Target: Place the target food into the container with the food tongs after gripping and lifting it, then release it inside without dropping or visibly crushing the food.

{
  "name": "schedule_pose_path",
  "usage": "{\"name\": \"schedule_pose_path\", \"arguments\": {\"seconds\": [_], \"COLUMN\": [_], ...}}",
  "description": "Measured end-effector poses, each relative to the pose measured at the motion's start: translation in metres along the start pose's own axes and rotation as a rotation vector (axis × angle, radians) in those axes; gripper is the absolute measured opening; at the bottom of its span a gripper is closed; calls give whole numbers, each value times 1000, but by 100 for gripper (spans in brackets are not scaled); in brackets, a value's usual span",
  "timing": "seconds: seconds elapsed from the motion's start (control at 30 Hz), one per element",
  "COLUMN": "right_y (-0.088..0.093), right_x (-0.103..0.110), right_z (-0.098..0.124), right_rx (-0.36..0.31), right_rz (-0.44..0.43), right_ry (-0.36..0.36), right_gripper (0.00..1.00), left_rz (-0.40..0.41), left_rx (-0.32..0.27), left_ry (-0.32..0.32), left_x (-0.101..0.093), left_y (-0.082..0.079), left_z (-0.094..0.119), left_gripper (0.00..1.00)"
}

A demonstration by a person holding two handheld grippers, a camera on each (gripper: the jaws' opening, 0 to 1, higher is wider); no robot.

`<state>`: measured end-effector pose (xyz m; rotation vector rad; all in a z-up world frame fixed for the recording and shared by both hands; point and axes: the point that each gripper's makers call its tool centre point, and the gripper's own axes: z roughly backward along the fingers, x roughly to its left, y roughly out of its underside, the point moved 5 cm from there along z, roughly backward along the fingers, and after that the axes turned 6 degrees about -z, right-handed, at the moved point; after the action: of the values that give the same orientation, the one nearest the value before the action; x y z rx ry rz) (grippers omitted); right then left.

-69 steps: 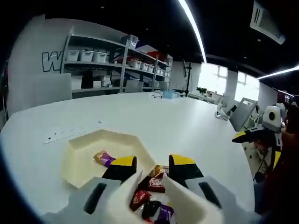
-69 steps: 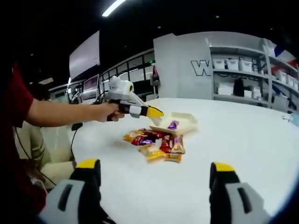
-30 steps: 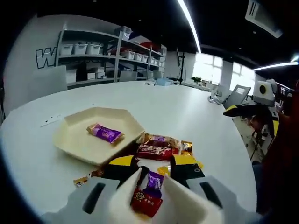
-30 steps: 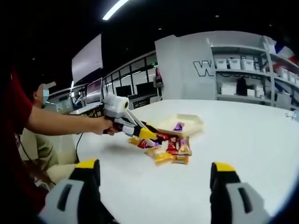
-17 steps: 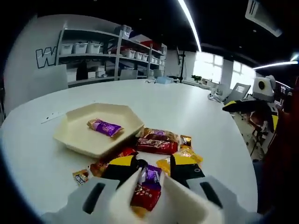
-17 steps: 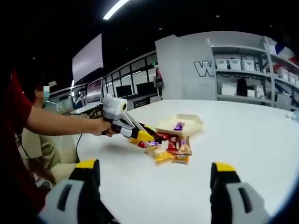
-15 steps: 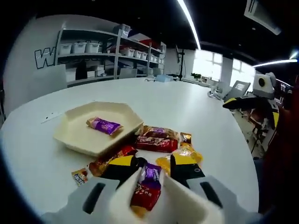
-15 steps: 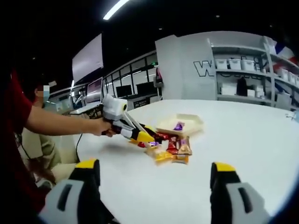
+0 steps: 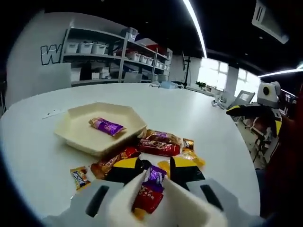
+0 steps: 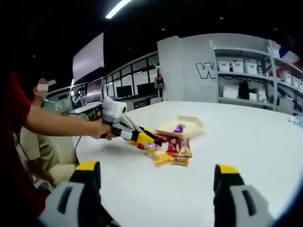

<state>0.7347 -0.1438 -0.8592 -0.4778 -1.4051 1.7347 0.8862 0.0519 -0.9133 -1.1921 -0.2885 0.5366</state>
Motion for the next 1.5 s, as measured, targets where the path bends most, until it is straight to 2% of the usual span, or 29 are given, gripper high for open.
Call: {"name": "schedule_pose_path", "arguments": {"seconds": [0.17, 0.37, 0.63, 0.73, 0.87, 0.9, 0.97, 1.0, 1.1, 1.2, 1.27, 1.3, 1.4, 1.47, 1.5], "right_y": [2, 5, 5, 6, 7, 8, 9, 10, 10, 9, 9, 9, 9, 9, 8], "right_x": [-1, -2, -1, -2, -2, -2, -3, -3, -3, -3, -3, -2, -1, -1, 0], "right_z": [1, 2, 1, 1, 2, 2, 3, 3, 3, 3, 2, 2, 2, 3, 3], "right_rx": [7, 15, 15, 16, 19, 23, 28, 28, 26, 25, 23, 23, 25, 27, 26], "right_rz": [4, 1, 3, 1, -1, -3, -1, 0, -6, -1, 0, 0, 2, 0, 1], "right_ry": [7, 9, 5, 6, 7, 6, 8, 10, 9, 6, 5, 5, 3, 0, 0], "right_gripper": [99, 99, 99, 99, 99, 99, 99, 99, 99, 99, 99, 99, 99, 99, 99], "left_rz": [-21, 24, 29, 33, 3, -28, -39, -86, -5, -71, -50, -25, 11, 118, 101], "left_rx": [5, -26, -46, -28, 4, -12, 0, -1, 3, -5, 7, 17, 21, 41, 36], "left_ry": [-15, -14, -21, -18, -4, 2, -1, 10, 4, 15, 9, -8, -9, -21, -19], "left_x": [-2, 0, 2, 0, -9, -9, -10, -8, -4, -5, -7, -5, -4, -3, -2], "left_y": [-1, -7, -12, -8, 0, -3, -3, -4, -2, -3, -3, -3, -3, -3, -3], "left_z": [0, 3, 8, 6, -1, -3, -6, -6, -4, -4, -5, -5, -5, -3, -3], "left_gripper": [23, 23, 23, 24, 25, 26, 27, 26, 26, 25, 24, 24, 23, 23, 23]}}
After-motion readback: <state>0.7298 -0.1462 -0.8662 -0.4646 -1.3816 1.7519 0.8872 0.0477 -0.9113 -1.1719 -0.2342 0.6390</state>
